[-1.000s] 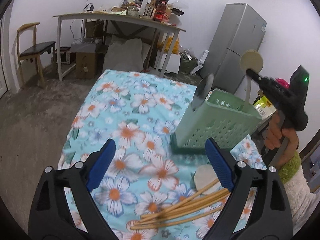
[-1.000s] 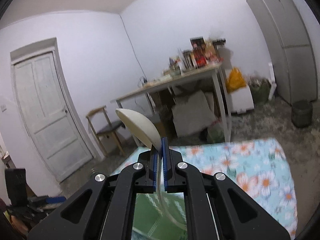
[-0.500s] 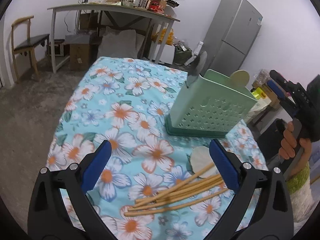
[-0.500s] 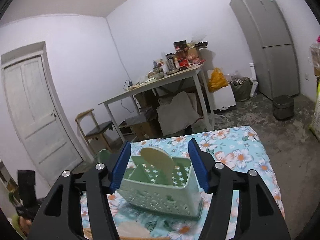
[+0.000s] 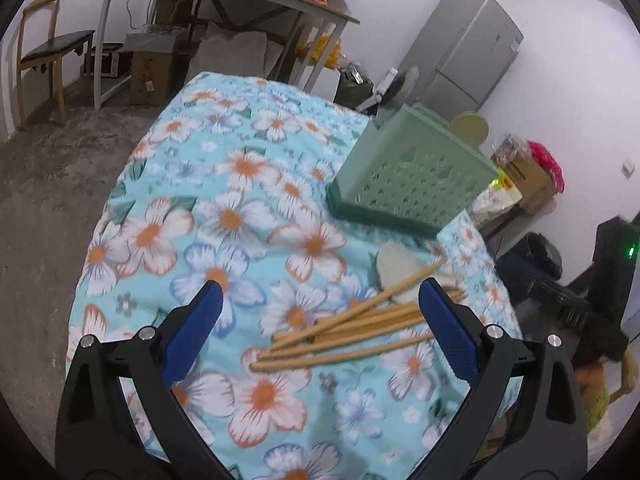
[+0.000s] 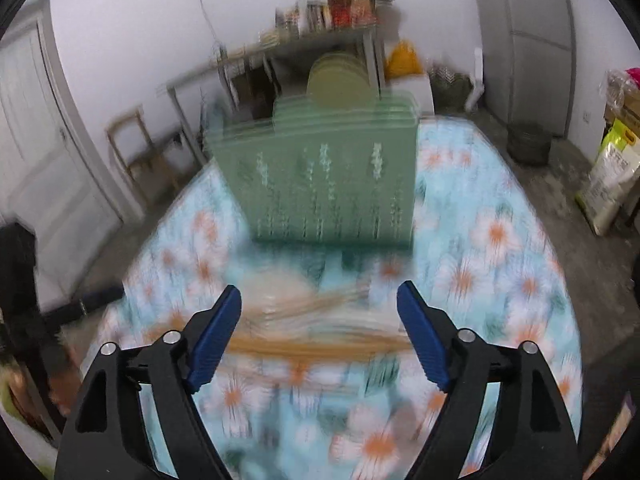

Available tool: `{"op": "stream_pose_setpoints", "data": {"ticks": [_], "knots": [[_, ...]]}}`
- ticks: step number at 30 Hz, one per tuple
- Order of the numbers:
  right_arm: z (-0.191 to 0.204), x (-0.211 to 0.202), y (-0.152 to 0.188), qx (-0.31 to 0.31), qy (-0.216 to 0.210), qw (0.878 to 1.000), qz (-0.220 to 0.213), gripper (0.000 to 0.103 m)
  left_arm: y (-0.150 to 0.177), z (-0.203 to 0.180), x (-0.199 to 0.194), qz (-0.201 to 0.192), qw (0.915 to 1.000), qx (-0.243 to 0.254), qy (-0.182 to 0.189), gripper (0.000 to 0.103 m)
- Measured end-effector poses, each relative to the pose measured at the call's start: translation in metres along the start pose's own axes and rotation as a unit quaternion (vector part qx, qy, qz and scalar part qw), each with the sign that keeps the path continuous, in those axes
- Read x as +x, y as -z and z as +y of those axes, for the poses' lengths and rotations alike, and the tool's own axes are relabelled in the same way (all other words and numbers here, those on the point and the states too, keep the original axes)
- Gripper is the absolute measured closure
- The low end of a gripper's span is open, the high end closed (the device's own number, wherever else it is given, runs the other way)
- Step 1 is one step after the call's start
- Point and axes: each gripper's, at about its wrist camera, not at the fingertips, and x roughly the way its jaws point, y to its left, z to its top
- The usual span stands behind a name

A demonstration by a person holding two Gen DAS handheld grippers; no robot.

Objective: Organize utensils
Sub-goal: 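Move the right tool back to the utensils while the left tool approaches them, then grasp the second white ceramic spoon with the left tool and lift it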

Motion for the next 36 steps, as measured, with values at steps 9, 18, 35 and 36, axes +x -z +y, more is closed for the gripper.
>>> {"op": "stream_pose_setpoints", "data": {"ticks": [9, 18, 35, 36], "knots": [[0.025, 0.051, 0.066, -0.018, 0.063, 0.991, 0.120, 0.006, -0.006, -0.005, 0.013, 0.002, 0.9996, 0.022, 0.020, 0.009], [0.028, 0.053, 0.073, -0.040, 0.064, 0.989, 0.129, 0.006, -0.031, -0.022, 0.049, 0.025, 0.9972, 0.019, 0.067, 0.018], [0.018, 0.051, 0.066, -0.030, 0.050, 0.989, 0.134, 0.006, -0.031, -0.022, 0.134, 0.164, 0.9785, -0.048, 0.116, 0.084], [0.016, 0.050, 0.066, -0.029, 0.049, 0.990, 0.133, 0.006, -0.031, -0.023, 0.135, 0.164, 0.9784, -0.050, 0.116, 0.087]]}}
